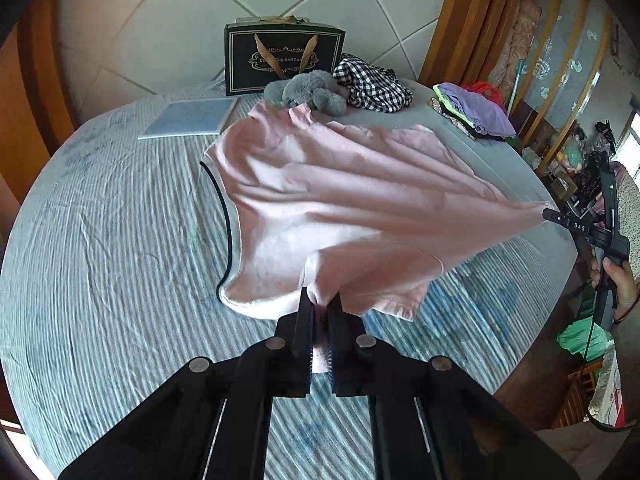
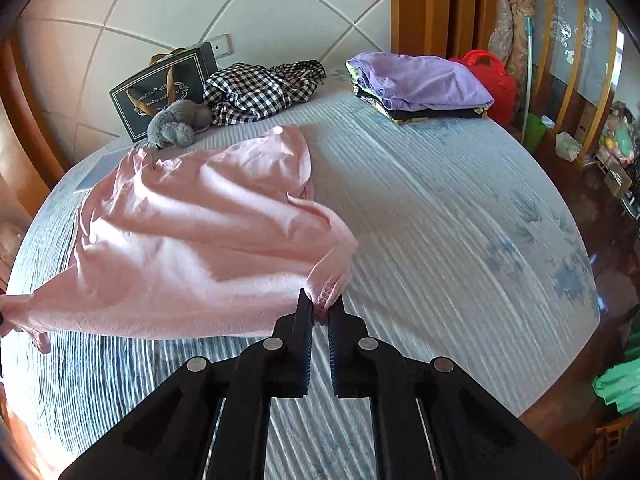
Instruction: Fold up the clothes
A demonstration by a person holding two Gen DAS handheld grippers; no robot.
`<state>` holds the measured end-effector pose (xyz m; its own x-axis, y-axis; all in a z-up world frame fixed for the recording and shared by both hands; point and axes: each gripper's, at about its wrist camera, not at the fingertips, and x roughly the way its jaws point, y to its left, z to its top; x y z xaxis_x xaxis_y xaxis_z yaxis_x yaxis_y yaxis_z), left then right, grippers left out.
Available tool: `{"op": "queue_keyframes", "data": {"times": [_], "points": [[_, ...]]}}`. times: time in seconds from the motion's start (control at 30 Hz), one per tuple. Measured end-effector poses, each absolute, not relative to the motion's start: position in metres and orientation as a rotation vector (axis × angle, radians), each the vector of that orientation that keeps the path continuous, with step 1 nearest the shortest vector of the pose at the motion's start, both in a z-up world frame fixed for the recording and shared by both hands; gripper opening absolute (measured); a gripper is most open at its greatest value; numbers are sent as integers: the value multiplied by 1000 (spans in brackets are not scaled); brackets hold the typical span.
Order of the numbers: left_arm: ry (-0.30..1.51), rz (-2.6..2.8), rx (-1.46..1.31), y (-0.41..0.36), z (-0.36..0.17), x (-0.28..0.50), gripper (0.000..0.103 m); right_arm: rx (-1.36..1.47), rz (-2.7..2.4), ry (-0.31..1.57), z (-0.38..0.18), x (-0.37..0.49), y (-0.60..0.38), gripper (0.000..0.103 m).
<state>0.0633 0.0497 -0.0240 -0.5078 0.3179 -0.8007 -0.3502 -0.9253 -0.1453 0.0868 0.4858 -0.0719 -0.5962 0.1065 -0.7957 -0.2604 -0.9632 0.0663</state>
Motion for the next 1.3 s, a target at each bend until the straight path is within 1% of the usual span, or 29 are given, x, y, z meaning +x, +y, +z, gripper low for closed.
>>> {"op": "queue_keyframes", "data": {"times": [0.13,0.23,0.33,0.47,0.5,0.53,0.57,0.6,0.63,0.67,0.7,0.8,0.93,1.1,1.2,1.3], "points": [[62,2484,-1263,53,-11,-4,4,-1283,2678,178,-59,37,489,6],[56,2510,-1285,56,-8,-65,4,-1279,2728,130,-50,-16,493,6],[33,2527,-1340,55,-16,-132,4,-1296,2768,83,-47,-78,501,6],[34,2550,-1415,62,-36,-216,4,-1343,2784,23,-58,-155,507,6],[24,2550,-1434,64,-43,-235,8,-1352,2779,26,-63,-172,509,6],[16,2553,-1454,65,-49,-253,9,-1363,2765,44,-70,-186,513,8],[17,2569,-1481,64,-56,-267,20,-1374,2746,66,-76,-199,516,19],[16,2582,-1503,62,-63,-276,29,-1382,2716,97,-82,-208,521,25],[11,2587,-1514,57,-66,-270,33,-1387,2689,126,-87,-214,526,37],[7,2591,-1524,51,-69,-265,38,-1387,2671,155,-90,-215,531,43],[3,2595,-1535,45,-72,-259,44,-1386,2655,180,-93,-214,535,44],[-11,2608,-1567,28,-81,-242,46,-1386,2637,220,-95,-194,541,44],[-33,2620,-1614,5,-95,-218,48,-1351,2597,306,-100,-135,548,44],[-87,2543,-1719,0,-140,-175,48,-1366,2531,373,-113,-71,547,45],[-145,2490,-1735,9,-155,-166,48,-1392,2551,373,-120,-57,535,45],[-123,2502,-1711,23,-159,-164,49,-1423,2573,361,-129,-58,521,45]]}}
